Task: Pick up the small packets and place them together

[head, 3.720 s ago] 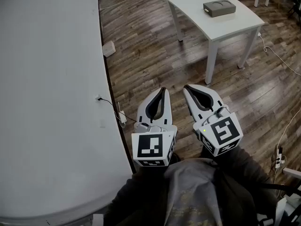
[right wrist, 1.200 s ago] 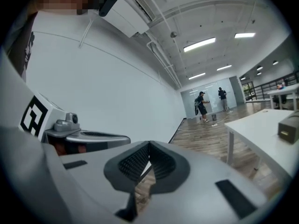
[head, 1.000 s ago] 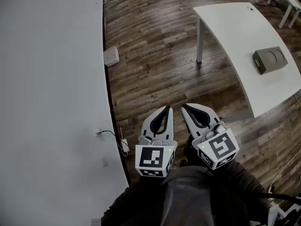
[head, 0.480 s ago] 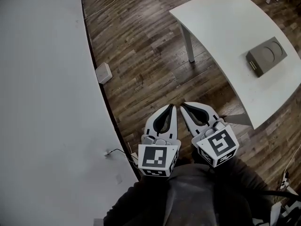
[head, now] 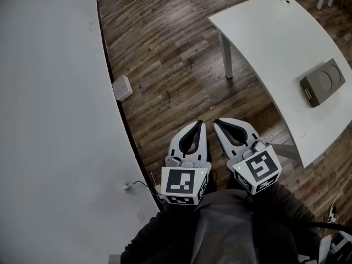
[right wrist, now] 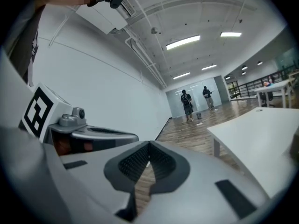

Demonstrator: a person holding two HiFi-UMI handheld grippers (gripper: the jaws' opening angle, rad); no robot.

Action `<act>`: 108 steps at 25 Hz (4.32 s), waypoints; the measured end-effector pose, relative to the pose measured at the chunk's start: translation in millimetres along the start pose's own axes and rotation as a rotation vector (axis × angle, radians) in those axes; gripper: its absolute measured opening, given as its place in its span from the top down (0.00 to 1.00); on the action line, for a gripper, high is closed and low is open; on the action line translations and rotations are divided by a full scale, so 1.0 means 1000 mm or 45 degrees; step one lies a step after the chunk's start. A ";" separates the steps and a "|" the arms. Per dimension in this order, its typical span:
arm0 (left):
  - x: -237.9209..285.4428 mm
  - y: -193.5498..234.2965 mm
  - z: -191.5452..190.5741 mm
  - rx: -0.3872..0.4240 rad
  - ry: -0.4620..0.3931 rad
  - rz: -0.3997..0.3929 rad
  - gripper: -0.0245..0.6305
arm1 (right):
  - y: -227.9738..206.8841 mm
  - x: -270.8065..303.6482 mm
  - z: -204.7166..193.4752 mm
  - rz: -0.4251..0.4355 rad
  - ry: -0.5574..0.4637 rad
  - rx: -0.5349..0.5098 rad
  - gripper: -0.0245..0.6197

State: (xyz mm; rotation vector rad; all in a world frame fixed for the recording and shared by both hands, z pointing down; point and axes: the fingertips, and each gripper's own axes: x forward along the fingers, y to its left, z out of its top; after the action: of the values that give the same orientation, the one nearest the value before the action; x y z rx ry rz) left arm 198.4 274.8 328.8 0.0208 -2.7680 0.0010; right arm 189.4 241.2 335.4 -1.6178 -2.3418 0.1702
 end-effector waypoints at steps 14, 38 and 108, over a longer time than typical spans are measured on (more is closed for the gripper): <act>0.107 0.085 0.034 0.047 -0.009 -0.287 0.96 | -0.065 0.113 0.032 -0.294 0.014 -0.001 0.95; 0.152 -0.162 0.056 0.411 -0.016 -1.357 0.96 | -0.169 -0.103 0.036 -1.405 -0.249 0.147 0.95; 0.292 -0.307 0.013 0.580 0.127 -2.004 0.96 | -0.324 -0.191 -0.096 -2.228 -0.224 0.599 0.73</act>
State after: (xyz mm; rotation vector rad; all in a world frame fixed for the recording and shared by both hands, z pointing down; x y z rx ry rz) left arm -73.7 -36.9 422.2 2.0812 -1.8653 0.1978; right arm -8.9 -60.5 477.8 0.8630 -2.6015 0.3807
